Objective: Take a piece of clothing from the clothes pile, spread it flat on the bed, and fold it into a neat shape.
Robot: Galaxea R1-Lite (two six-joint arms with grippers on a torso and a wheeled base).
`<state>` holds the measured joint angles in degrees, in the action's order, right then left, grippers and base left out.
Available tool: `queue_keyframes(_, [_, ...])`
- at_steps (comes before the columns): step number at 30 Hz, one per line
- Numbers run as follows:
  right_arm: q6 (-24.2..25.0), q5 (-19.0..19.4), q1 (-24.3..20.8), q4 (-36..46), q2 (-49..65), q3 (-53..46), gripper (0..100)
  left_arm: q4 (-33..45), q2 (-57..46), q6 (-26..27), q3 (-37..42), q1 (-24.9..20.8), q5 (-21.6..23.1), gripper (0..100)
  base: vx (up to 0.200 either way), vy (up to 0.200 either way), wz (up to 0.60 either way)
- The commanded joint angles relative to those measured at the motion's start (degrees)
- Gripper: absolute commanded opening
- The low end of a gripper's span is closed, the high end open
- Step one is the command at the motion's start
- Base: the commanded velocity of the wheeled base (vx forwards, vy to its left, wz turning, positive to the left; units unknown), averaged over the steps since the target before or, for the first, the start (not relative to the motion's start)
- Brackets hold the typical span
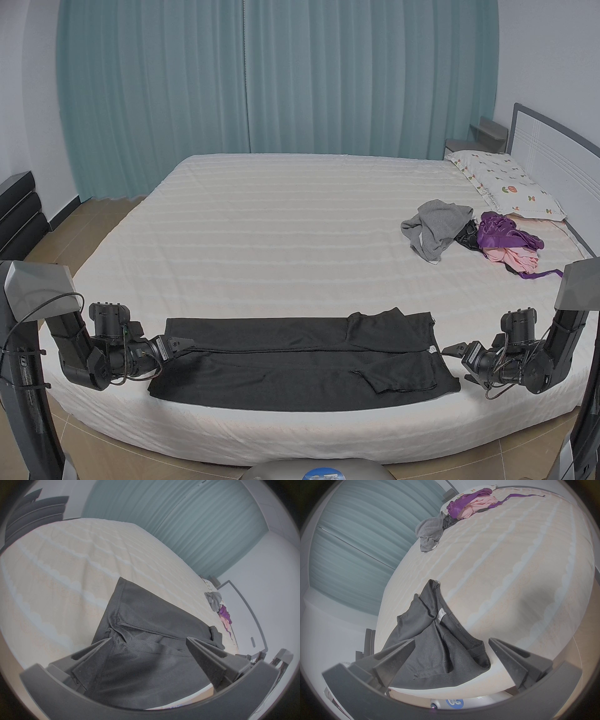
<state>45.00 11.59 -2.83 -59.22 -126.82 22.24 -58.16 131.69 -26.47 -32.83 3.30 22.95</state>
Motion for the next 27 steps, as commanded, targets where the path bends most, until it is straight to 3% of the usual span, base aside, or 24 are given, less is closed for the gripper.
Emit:
queue_keyframes(1, [0.0, 0.0, -0.1, 0.0, -0.1, 0.0, 100, 0.1, 2.3, 1.1, -1.3, -1.1, -1.3, 100, 0.000, 0.000, 0.00])
queue_keyframes(11, [0.0, 0.0, -0.5, 0.0, -0.5, -0.1, 100, -0.2, 3.1, 2.4, -2.0, -1.1, -5.8, 100, 0.000, 0.000, 0.00])
queue_keyframes(18, [0.0, 0.0, -0.5, 0.0, -0.5, -0.1, 100, 0.2, 3.9, 2.4, -2.7, -1.0, -5.9, 100, 0.000, 0.000, 0.00])
queue_keyframes(19, [0.0, 0.0, -0.5, 0.0, -0.5, 0.0, 100, 0.3, 3.9, 2.4, -2.8, -0.8, -5.9, 0, 0.000, 0.000, 0.00])
queue_keyframes(27, [0.0, 0.0, -0.5, 0.0, -0.5, -0.1, 100, 0.1, 3.6, 2.1, -2.8, 1.0, -6.1, 0, 0.000, 0.000, 0.00])
